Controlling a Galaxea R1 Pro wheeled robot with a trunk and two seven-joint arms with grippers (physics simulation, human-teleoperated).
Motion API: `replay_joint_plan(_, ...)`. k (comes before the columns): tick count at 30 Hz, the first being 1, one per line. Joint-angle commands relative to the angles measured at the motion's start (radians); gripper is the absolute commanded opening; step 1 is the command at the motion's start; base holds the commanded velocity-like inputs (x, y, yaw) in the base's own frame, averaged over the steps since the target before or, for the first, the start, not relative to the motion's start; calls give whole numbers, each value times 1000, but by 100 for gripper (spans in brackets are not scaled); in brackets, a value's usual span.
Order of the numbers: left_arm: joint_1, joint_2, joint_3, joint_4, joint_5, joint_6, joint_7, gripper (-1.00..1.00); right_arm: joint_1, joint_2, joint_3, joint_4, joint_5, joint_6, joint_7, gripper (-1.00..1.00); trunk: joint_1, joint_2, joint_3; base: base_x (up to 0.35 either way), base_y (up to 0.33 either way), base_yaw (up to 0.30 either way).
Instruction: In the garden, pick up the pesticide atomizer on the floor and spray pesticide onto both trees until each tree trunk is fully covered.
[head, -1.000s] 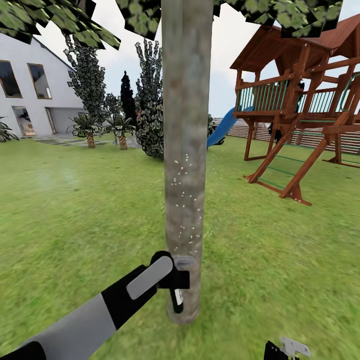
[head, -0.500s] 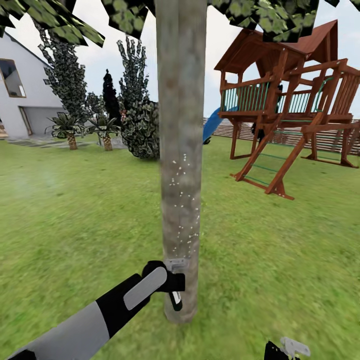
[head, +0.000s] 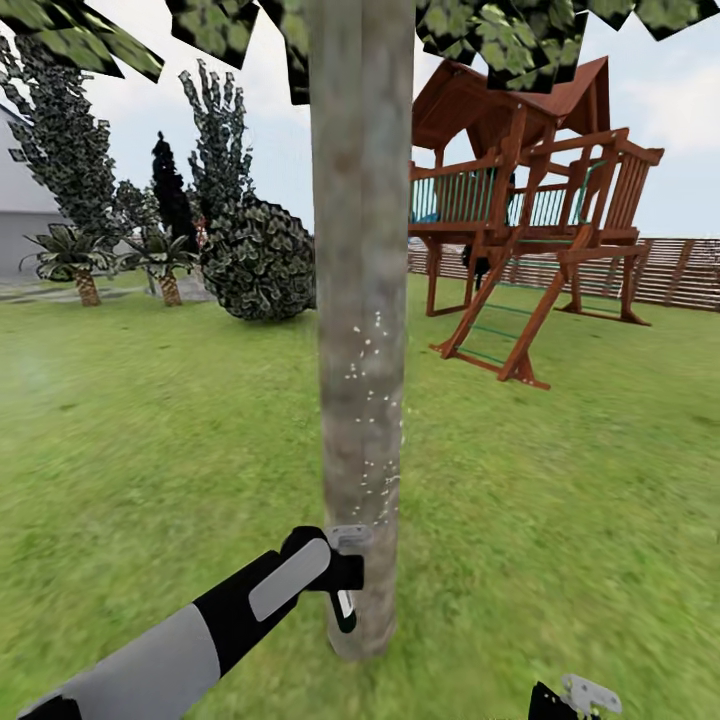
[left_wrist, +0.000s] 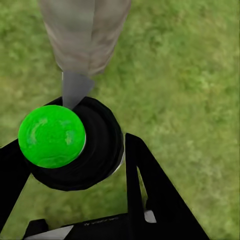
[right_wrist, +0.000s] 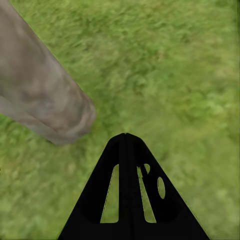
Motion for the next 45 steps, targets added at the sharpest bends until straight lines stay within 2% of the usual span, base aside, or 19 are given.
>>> replay_joint_plan(1,-1,0,-1,9,8,-2,8,-100,-1,0,-3,1,-10,-1,8,-100,1,-2,-2,131,337,-247)
replay_joint_plan(15,-1,-3,-1,21,8,-6,6,-100,-1,-1,-7,1,-11,-3,9,-100,1,-2,0,-94,337,-174)
replay_joint_plan(21,-1,-3,-1,21,8,-7,-35,-100,-1,-1,-9,1,-11,-3,9,-100,1,-2,0,-32,343,-235)
replay_joint_plan(38,-1,-3,-1,21,11,-7,-38,-100,-1,-1,-10,1,-12,-3,9,-100,1,-2,0,-1,350,-246)
replay_joint_plan(45,-1,-5,-1,70,7,-7,-41,-100,-1,-1,-10,1,-13,-3,13,-100,1,-2,0,0,350,-85)
